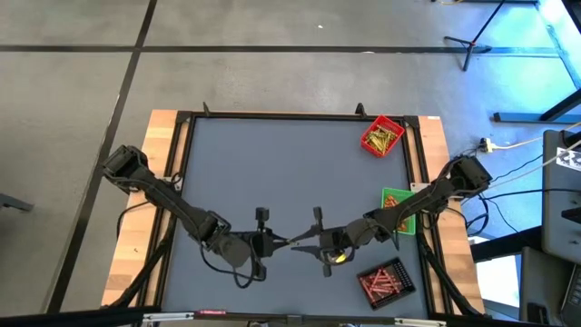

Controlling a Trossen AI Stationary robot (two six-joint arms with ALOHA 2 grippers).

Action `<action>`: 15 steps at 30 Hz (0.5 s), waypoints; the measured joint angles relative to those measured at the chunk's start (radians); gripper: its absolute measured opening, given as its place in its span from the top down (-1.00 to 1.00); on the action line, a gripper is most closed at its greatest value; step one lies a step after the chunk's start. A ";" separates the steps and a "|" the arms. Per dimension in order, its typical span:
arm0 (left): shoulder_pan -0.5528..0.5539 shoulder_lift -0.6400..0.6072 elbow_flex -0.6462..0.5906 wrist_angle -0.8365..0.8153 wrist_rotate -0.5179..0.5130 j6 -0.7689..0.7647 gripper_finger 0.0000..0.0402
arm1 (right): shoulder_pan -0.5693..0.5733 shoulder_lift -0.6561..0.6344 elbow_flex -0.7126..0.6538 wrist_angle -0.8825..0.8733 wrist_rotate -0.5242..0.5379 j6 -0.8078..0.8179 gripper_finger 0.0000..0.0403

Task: Sort crayons
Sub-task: Put the green crayon into the red bin

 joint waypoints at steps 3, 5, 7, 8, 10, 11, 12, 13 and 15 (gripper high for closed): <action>0.001 0.000 0.000 0.005 0.005 0.007 0.97 | -0.009 0.000 0.000 0.000 0.000 -0.002 0.83; 0.001 0.000 -0.001 0.005 0.004 0.026 0.96 | -0.015 0.000 0.000 -0.009 0.001 -0.002 0.93; 0.002 0.000 -0.001 0.004 0.008 0.028 0.96 | -0.019 -0.001 0.000 -0.016 0.008 -0.002 0.92; 0.003 0.000 -0.001 0.004 0.017 0.029 0.96 | -0.019 -0.002 0.000 -0.021 0.016 -0.002 0.88; 0.009 0.000 -0.001 0.002 0.032 0.035 0.93 | -0.015 -0.002 0.000 -0.031 0.037 -0.005 0.83; 0.012 0.000 -0.001 -0.005 0.038 0.035 0.90 | -0.015 -0.002 0.000 -0.036 0.051 -0.014 0.83; 0.015 0.000 -0.001 -0.015 0.056 0.037 0.86 | -0.015 -0.003 0.000 -0.043 0.059 -0.023 0.84; 0.021 0.000 -0.001 -0.022 0.086 0.051 0.81 | -0.015 -0.003 0.001 -0.055 0.060 -0.027 0.86; 0.030 0.000 0.000 -0.021 0.144 0.060 0.73 | -0.014 -0.004 0.008 -0.104 0.076 -0.037 0.93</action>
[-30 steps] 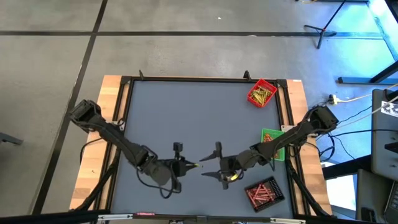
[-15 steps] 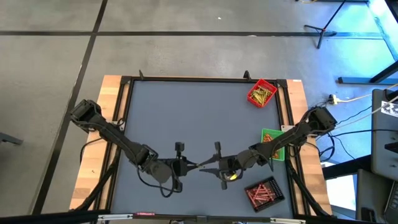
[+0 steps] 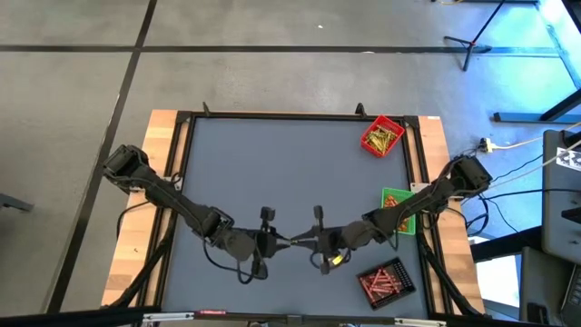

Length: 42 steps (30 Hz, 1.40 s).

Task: Sort crayons
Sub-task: Put the green crayon into the red bin

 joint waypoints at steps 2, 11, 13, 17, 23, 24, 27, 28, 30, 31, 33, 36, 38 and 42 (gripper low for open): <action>0.001 0.000 0.000 0.006 0.022 0.001 0.67 | -0.001 -0.008 0.016 -0.065 0.050 -0.012 0.94; -0.039 -0.010 0.002 -0.041 -0.073 -0.003 0.61 | -0.001 -0.138 0.085 -0.455 0.329 0.024 0.93; -0.052 -0.010 0.002 -0.058 -0.118 -0.008 0.61 | -0.004 -0.181 0.095 -0.584 0.433 0.057 0.94; -0.071 -0.010 0.002 -0.061 -0.146 -0.008 0.61 | -0.030 -0.269 0.097 -0.845 0.581 0.164 0.93; -0.078 -0.010 0.002 -0.057 -0.147 -0.009 0.61 | -0.188 -0.378 0.098 -1.218 0.596 0.400 0.89; -0.077 -0.010 0.002 -0.057 -0.147 -0.011 0.61 | -0.222 -0.386 0.098 -1.263 0.596 0.421 0.91; -0.077 -0.010 0.002 -0.056 -0.147 -0.012 0.61 | -0.330 -0.395 0.098 -1.360 0.588 0.455 0.94; -0.077 -0.010 0.002 -0.057 -0.147 -0.012 0.61 | -0.368 -0.393 0.098 -1.379 0.575 0.456 0.94; -0.077 -0.010 0.002 -0.056 -0.147 -0.012 0.61 | -0.442 -0.386 0.098 -1.398 0.551 0.456 0.92; -0.077 -0.010 0.002 -0.056 -0.146 -0.013 0.61 | -0.481 -0.383 0.098 -1.400 0.539 0.452 0.90; -0.077 -0.010 0.002 -0.057 -0.144 -0.013 0.61 | -0.553 -0.374 0.098 -1.404 0.526 0.431 0.88; -0.077 -0.010 0.002 -0.056 -0.143 -0.014 0.61 | -0.657 -0.360 0.097 -1.404 0.506 0.402 0.89; -0.077 -0.010 0.002 -0.057 -0.142 -0.019 0.61 | -0.719 -0.352 0.097 -1.402 0.482 0.397 0.91; -0.077 -0.010 0.002 -0.056 -0.140 -0.020 0.61 | -0.828 -0.322 0.086 -1.381 0.479 0.383 0.90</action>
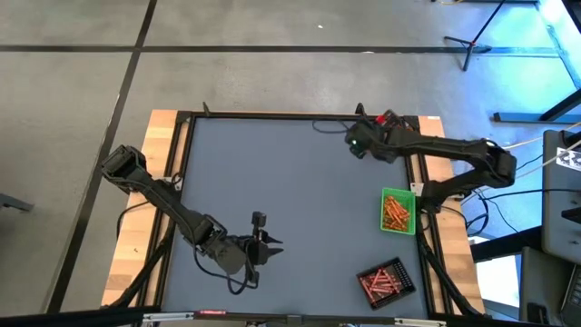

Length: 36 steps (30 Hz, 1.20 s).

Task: Sort crayons
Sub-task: Put the green crayon into the red bin, then put the red crayon into the black bin

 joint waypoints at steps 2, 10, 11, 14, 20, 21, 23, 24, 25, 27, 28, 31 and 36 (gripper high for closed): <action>0.000 0.000 0.000 0.000 0.000 -0.021 0.61 | -0.055 0.014 -0.029 0.047 0.002 -0.009 0.87; 0.000 0.000 0.000 0.000 0.000 -0.050 0.61 | -0.183 0.032 -0.165 0.227 -0.060 -0.033 0.87; 0.000 0.000 0.000 0.000 0.000 -0.050 0.61 | -0.190 0.032 -0.175 0.232 -0.068 -0.033 0.87; 0.000 0.000 0.000 0.000 0.000 -0.050 0.61 | -0.214 0.032 -0.199 0.267 -0.068 -0.033 0.80; 0.000 0.000 0.000 0.001 0.000 -0.050 0.61 | -0.249 0.032 -0.206 0.272 -0.127 -0.031 0.37; 0.000 0.000 0.000 0.002 0.000 -0.050 0.61 | -0.249 0.032 -0.206 0.271 -0.129 -0.030 0.29; 0.001 0.000 0.000 0.010 0.000 -0.050 0.61 | -0.234 0.027 -0.204 0.246 -0.160 -0.016 0.17; 0.002 0.000 0.000 0.013 0.003 -0.050 0.61 | -0.221 0.024 -0.204 0.236 -0.174 -0.006 0.12; 0.005 0.000 0.000 0.012 0.014 -0.055 0.61 | -0.198 0.020 -0.204 0.237 -0.181 -0.001 0.07; 0.012 0.000 0.000 0.011 0.071 -0.069 0.61 | -0.137 0.005 -0.204 0.232 -0.192 0.016 0.02; 0.017 0.000 0.000 0.011 0.104 -0.074 0.61 | -0.099 -0.005 -0.204 0.235 -0.191 0.021 0.01; 0.033 0.000 0.000 0.012 0.177 -0.094 0.60 | 0.035 -0.036 -0.204 0.258 -0.182 0.045 0.00; 0.072 0.024 0.000 0.026 0.297 -0.098 0.42 | 0.269 -0.059 -0.204 0.393 -0.149 0.053 0.02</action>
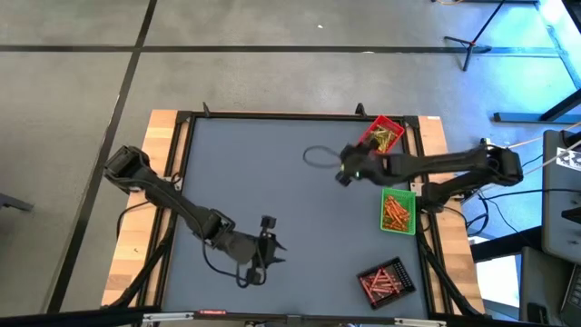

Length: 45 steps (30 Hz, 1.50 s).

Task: Sort crayons
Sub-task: Put the red crayon into the black bin

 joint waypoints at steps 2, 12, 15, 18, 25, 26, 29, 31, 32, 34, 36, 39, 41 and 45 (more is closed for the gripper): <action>0.015 0.014 0.000 0.018 0.063 0.001 0.32 | 0.082 0.000 0.000 0.068 0.004 -0.005 0.02; -0.073 0.021 0.058 -0.078 0.087 -0.007 0.14 | 0.414 0.002 0.000 0.317 0.003 -0.034 0.02; -0.127 0.021 0.120 -0.235 0.026 -0.114 0.14 | 0.480 0.006 0.000 0.372 0.003 -0.043 0.02; -0.188 0.021 0.194 -0.360 -0.018 -0.234 0.15 | 0.533 0.015 0.001 0.421 0.004 -0.059 0.02; -0.329 0.057 0.290 -0.547 -0.027 -0.517 0.15 | 0.605 0.061 0.001 0.492 0.003 -0.061 0.02; -0.348 0.074 0.296 -0.560 -0.011 -0.554 0.15 | 0.612 0.070 0.001 0.496 0.003 -0.059 0.02; -0.406 0.135 0.318 -0.571 0.037 -0.663 0.15 | 0.634 0.096 0.001 0.528 0.003 -0.057 0.02; -0.434 0.184 0.340 -0.576 0.069 -0.736 0.15 | 0.639 0.104 0.001 0.539 -0.005 -0.058 0.02; -0.449 0.209 0.350 -0.583 0.088 -0.775 0.15 | 0.639 0.104 0.001 0.540 -0.017 -0.053 0.02; -0.470 0.261 0.377 -0.629 0.120 -0.852 0.15 | 0.639 0.103 0.001 0.546 -0.046 -0.030 0.02; -0.484 0.312 0.409 -0.685 0.160 -0.924 0.15 | 0.638 0.103 0.001 0.544 -0.058 -0.023 0.02; -0.493 0.379 0.453 -0.763 0.249 -1.012 0.15 | 0.638 0.103 0.001 0.541 -0.058 -0.001 0.02; -0.494 0.415 0.469 -0.784 0.295 -1.054 0.15 | 0.638 0.103 0.001 0.541 -0.058 0.002 0.02; -0.493 0.451 0.471 -0.804 0.332 -1.107 0.15 | 0.638 0.103 0.001 0.540 -0.058 0.002 0.02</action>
